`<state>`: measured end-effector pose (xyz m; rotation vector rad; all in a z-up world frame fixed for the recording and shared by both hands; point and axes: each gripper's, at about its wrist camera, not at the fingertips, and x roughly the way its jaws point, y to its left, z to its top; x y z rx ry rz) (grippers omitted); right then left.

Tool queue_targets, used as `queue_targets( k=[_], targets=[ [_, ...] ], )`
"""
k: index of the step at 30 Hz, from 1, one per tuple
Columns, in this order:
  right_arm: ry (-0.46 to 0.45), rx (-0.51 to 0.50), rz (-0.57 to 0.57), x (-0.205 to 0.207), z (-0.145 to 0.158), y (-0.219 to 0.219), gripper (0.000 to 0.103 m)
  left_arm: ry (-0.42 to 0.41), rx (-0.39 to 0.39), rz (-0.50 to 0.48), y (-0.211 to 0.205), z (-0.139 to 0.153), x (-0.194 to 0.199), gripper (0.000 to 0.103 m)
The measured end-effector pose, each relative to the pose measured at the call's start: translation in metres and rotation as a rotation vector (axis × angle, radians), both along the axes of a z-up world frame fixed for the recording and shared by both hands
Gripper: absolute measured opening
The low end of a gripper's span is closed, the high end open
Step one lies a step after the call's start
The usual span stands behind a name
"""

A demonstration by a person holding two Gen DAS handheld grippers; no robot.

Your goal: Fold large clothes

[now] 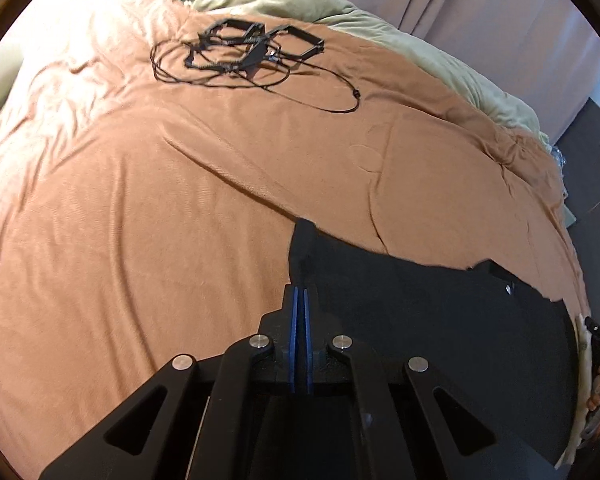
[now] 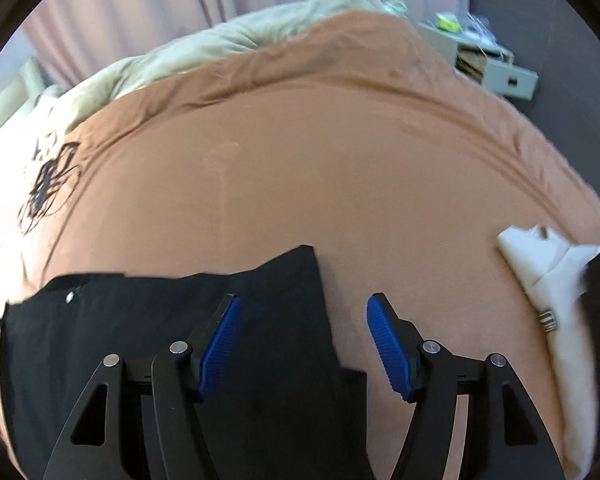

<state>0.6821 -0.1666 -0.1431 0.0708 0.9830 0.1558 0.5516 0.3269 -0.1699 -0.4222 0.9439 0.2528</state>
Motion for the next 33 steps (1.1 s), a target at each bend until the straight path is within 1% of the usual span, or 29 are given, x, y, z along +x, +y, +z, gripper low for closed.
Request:
queue_targets(
  k=[2, 3, 4, 5, 6, 7, 9, 16, 18, 23, 25, 27, 29, 31, 33],
  targets=[
    [-0.008, -0.004, 0.025, -0.015, 0.009, 0.004, 0.065, -0.009, 0.005, -0.017, -0.008, 0.009, -0.010, 0.008],
    [-0.011, -0.004, 0.038, -0.021, 0.013, 0.006, 0.065, -0.012, 0.003, -0.027, -0.014, 0.014, -0.017, 0.018],
    [-0.015, -0.005, 0.051, -0.029, 0.017, 0.007, 0.065, -0.019, 0.005, -0.035, -0.019, 0.019, -0.023, 0.039],
    [-0.020, -0.009, 0.059, -0.038, 0.021, 0.009, 0.065, -0.027, 0.006, -0.042, -0.023, 0.022, -0.028, 0.053],
    [-0.026, -0.009, 0.065, -0.046, 0.025, 0.009, 0.065, -0.049, 0.011, -0.055, -0.029, 0.028, -0.038, 0.075],
    [-0.031, -0.006, 0.069, -0.054, 0.029, 0.010, 0.065, -0.067, 0.017, -0.062, -0.034, 0.033, -0.044, 0.080],
    [-0.036, 0.004, 0.077, -0.066, 0.034, 0.007, 0.065, -0.087, 0.038, -0.078, -0.045, 0.043, -0.058, 0.080],
    [-0.074, 0.016, 0.102, -0.125, 0.048, 0.003, 0.065, -0.121, 0.029, -0.107, -0.074, 0.058, -0.106, 0.080],
    [-0.090, -0.006, 0.117, -0.143, 0.050, 0.005, 0.065, -0.142, 0.032, -0.103, -0.081, 0.058, -0.121, 0.080],
    [-0.118, -0.077, 0.142, -0.182, 0.050, 0.007, 0.065, -0.177, 0.012, -0.092, -0.096, 0.050, -0.158, 0.080],
    [-0.102, -0.075, 0.155, -0.196, 0.046, 0.006, 0.065, -0.193, 0.041, -0.090, -0.105, 0.049, -0.170, 0.080],
    [-0.082, -0.071, 0.160, -0.209, 0.042, 0.003, 0.065, -0.198, 0.087, -0.104, -0.115, 0.047, -0.182, 0.080],
    [-0.068, -0.071, 0.177, -0.221, 0.037, 0.002, 0.065, -0.181, 0.093, -0.123, -0.123, 0.043, -0.189, 0.080],
    [-0.052, -0.078, 0.200, -0.233, 0.031, 0.001, 0.065, -0.147, 0.073, -0.154, -0.129, 0.036, -0.195, 0.080],
    [-0.023, -0.078, 0.216, -0.242, 0.024, 0.000, 0.065, -0.093, 0.082, -0.199, -0.137, 0.026, -0.197, 0.080]
  ],
)
